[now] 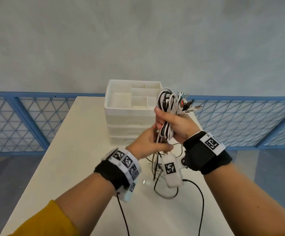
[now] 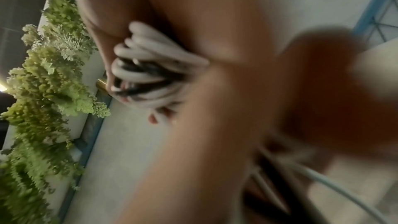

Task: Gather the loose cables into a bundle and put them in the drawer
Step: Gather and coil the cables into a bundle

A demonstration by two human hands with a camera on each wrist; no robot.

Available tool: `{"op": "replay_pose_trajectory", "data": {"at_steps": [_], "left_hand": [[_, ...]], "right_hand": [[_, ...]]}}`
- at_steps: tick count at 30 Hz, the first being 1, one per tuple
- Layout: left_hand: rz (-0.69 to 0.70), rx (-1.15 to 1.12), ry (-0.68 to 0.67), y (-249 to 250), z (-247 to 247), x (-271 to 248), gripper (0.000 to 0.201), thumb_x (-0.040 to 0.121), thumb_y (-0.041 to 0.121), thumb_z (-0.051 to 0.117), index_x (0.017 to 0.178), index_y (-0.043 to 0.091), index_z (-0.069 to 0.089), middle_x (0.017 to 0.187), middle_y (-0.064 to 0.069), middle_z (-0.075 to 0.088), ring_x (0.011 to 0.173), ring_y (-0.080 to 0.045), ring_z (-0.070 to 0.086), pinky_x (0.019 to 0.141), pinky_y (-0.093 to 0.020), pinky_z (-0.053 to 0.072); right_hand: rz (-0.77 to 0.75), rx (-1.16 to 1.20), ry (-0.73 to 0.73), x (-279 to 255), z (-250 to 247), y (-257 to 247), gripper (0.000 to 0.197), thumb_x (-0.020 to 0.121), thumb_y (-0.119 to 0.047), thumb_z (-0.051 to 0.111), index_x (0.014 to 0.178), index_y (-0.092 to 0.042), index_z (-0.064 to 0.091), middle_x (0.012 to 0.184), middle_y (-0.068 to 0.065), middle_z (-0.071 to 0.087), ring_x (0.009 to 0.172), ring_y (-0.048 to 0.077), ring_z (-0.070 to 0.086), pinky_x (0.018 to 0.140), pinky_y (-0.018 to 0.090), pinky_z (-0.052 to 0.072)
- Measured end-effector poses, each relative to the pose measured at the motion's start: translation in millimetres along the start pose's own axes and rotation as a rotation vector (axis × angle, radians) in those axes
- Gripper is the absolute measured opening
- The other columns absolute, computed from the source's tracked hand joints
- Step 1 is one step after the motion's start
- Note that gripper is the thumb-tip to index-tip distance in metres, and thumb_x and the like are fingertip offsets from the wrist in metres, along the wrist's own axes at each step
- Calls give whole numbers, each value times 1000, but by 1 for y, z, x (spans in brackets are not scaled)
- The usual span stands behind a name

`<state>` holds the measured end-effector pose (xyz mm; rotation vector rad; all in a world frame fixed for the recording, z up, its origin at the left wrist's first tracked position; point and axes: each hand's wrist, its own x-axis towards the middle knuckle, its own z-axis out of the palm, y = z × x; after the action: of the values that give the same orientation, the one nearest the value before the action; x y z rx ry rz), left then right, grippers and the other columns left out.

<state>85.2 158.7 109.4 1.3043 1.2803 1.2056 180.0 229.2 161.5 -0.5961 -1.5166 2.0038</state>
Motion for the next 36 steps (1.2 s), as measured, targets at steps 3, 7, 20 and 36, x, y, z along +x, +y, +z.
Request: {"op": "replay_pose_trajectory", "data": {"at_steps": [3, 7, 20, 36], "left_hand": [[-44, 182, 70, -28, -7, -5, 19, 76, 6, 64, 73, 24, 58, 62, 4, 56, 50, 2, 55, 58, -18, 47], [-110, 339, 142, -70, -38, -24, 19, 74, 20, 72, 73, 13, 55, 65, 6, 48, 58, 0, 45, 62, -19, 37], [-82, 346, -144, 4, -24, 2, 114, 60, 28, 83, 146, 24, 8, 153, -4, 25, 140, -15, 26, 114, -29, 21], [-136, 501, -133, 0, -59, -10, 31, 93, 34, 43, 65, 24, 51, 50, 13, 42, 50, -4, 36, 54, -19, 32]], "right_hand": [[-83, 173, 12, 1, -16, -14, 24, 84, -15, 57, 61, -16, 50, 41, -9, 41, 37, 5, 42, 48, 18, 46], [-141, 247, 109, -5, -53, -46, 26, 74, -22, 65, 56, -20, 46, 39, -10, 36, 35, 3, 34, 39, 15, 33], [-142, -226, 232, 0, -12, -11, 38, 82, -13, 65, 48, -22, 50, 36, -9, 43, 34, 6, 41, 39, 19, 35], [-107, -703, 174, -21, -52, -18, 28, 74, -18, 75, 59, -29, 54, 39, -12, 55, 37, 2, 48, 44, 15, 37]]}}
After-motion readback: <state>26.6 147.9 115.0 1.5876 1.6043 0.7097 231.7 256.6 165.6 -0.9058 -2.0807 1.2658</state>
